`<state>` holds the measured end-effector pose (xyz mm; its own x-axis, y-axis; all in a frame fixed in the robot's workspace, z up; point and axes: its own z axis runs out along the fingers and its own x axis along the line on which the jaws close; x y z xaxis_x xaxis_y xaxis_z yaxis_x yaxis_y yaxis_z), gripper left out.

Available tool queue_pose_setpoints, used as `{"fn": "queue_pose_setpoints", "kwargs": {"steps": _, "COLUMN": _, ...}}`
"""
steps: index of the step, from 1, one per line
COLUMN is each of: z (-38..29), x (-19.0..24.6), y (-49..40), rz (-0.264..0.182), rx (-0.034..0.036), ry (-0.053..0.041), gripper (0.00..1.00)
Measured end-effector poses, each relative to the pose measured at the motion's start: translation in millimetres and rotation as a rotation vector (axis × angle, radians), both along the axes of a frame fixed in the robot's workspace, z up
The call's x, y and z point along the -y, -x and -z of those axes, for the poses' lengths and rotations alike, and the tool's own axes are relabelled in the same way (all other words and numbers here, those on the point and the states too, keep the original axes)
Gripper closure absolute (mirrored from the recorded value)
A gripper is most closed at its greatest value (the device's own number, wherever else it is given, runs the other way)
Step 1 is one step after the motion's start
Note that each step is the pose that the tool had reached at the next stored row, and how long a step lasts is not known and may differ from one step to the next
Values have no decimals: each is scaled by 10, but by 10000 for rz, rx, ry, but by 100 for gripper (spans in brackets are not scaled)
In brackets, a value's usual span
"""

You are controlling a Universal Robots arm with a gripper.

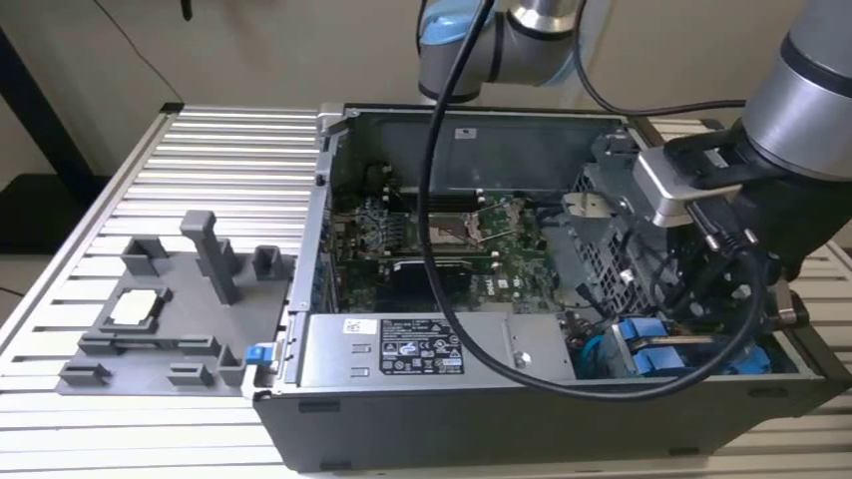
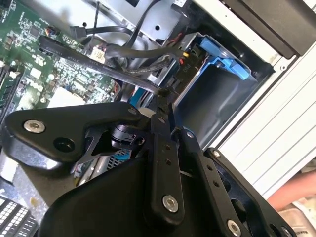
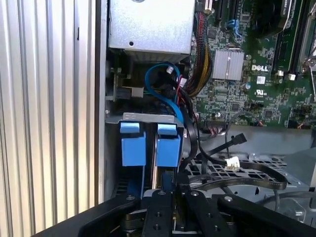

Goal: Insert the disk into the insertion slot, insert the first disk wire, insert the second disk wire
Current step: 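Insert the second disk wire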

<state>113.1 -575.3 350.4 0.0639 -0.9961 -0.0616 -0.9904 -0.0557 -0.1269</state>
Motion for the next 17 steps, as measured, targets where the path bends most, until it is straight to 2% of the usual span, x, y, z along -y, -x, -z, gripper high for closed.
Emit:
{"fn": "queue_pose_setpoints", "kwargs": {"steps": 5, "z": 15, "x": 1, "y": -36, "rz": 5, "rx": -30, "ry": 183, "gripper": 83}}
{"fn": "queue_pose_setpoints", "kwargs": {"steps": 7, "z": 22, "x": 0, "y": -36, "rz": 12, "rx": -32, "ry": 221, "gripper": 83}}
{"fn": "queue_pose_setpoints", "kwargs": {"steps": 14, "z": 22, "x": 0, "y": -36, "rz": 17, "rx": -31, "ry": 178, "gripper": 83}}
{"fn": "queue_pose_setpoints", "kwargs": {"steps": 17, "z": 22, "x": 0, "y": -36, "rz": 17, "rx": -30, "ry": 113, "gripper": 83}}
